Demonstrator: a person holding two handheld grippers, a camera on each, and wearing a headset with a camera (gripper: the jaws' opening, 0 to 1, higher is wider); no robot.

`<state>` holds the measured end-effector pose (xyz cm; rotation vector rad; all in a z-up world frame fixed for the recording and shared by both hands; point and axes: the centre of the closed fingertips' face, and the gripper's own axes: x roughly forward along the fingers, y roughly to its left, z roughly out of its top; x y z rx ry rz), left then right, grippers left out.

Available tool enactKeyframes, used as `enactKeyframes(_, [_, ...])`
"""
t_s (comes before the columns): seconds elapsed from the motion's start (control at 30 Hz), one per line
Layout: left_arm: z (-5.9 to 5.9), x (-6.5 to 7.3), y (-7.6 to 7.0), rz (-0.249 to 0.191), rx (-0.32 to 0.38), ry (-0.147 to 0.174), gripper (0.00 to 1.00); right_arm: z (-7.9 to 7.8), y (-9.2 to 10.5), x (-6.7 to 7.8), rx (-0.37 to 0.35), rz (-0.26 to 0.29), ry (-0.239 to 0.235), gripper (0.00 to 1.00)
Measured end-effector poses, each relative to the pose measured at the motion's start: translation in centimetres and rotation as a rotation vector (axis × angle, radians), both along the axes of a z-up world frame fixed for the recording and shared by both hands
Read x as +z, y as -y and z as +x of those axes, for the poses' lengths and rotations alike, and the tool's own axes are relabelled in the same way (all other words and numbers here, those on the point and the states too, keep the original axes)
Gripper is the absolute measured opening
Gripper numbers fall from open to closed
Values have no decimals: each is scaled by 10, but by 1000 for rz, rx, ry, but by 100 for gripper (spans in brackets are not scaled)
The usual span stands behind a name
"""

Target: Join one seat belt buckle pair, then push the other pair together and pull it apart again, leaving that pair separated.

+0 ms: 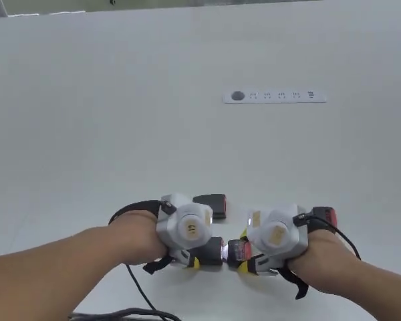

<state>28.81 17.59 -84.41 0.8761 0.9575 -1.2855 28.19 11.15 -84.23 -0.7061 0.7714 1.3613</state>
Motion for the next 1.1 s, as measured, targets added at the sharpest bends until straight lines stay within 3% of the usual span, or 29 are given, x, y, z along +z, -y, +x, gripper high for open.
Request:
enactKeyframes(0.17, [3, 8, -3, -18, 29, 11, 41, -2, 0, 7, -7, 17, 4, 36])
enactKeyframes(0.5, [16, 45, 9, -115, 99, 61, 47, 1, 7, 36, -51, 102, 12, 37])
enactKeyframes(0.73, [37, 50, 15, -119, 106, 85, 49, 14, 25, 43, -79, 113, 24, 36])
enactKeyframes(1.1, [64, 41, 9, -91, 86, 113, 51, 47, 80, 37, -122, 47, 67, 36])
